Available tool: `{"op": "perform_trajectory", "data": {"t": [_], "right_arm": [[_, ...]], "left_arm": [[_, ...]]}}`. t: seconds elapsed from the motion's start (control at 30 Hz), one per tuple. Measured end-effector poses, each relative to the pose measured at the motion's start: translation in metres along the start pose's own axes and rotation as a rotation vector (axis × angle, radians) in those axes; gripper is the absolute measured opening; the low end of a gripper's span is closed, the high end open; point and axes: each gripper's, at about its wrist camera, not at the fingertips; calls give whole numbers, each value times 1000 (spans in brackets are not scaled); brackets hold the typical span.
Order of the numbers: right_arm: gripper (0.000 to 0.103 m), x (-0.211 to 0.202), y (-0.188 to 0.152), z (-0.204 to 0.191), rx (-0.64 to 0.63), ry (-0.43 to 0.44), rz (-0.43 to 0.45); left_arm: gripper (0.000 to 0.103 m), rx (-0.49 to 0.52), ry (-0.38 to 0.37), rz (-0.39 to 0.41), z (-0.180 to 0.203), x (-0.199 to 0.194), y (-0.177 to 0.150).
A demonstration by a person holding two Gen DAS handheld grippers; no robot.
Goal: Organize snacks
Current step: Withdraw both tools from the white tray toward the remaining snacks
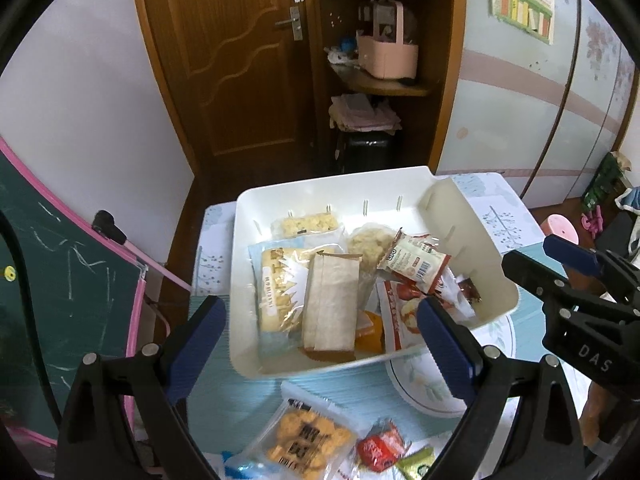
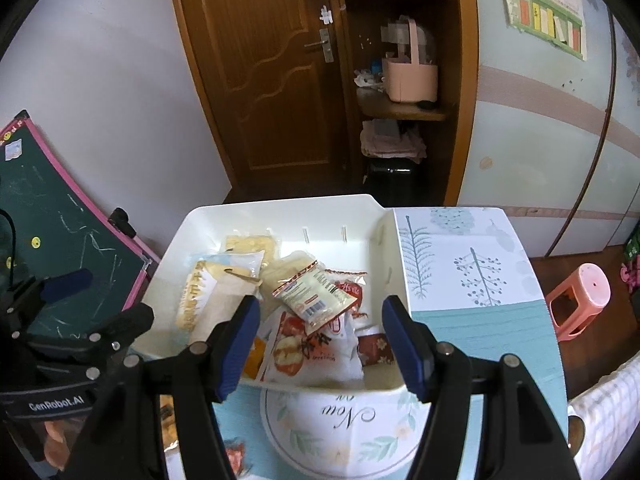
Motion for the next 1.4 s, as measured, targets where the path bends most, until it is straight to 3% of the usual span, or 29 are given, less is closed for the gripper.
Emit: {"op": "perform_trajectory", "data": {"t": [0.33, 0.53, 0.73, 0.97, 1.2, 1.4], "right_arm": [[64, -46, -30, -12, -58, 17, 32], [64, -54, -52, -16, -93, 32, 2], [64, -44, -93, -20, -155, 48, -67], [64, -6, -163, -22, -282, -4, -200], [64, 26, -204, -14, -245, 18, -359], [64, 38, -219, -14, -248, 20, -386]], "left_arm": [[96, 50, 17, 75, -3, -60, -31], [96, 98, 9, 90, -2, -74, -62], [96, 148, -86, 1, 7, -43, -104], [96, 200, -171, -145, 16, 9, -143], [96, 248, -223, -237, 23, 47, -153], [96, 258, -218, -280, 21, 76, -149]]}}
Point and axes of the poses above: each gripper's, at about its wrist camera, not at the fingertips, and x roughly the way its jaws point, z to its right, y to its top, and after that the axes turned 14 degrees about x, right-handed
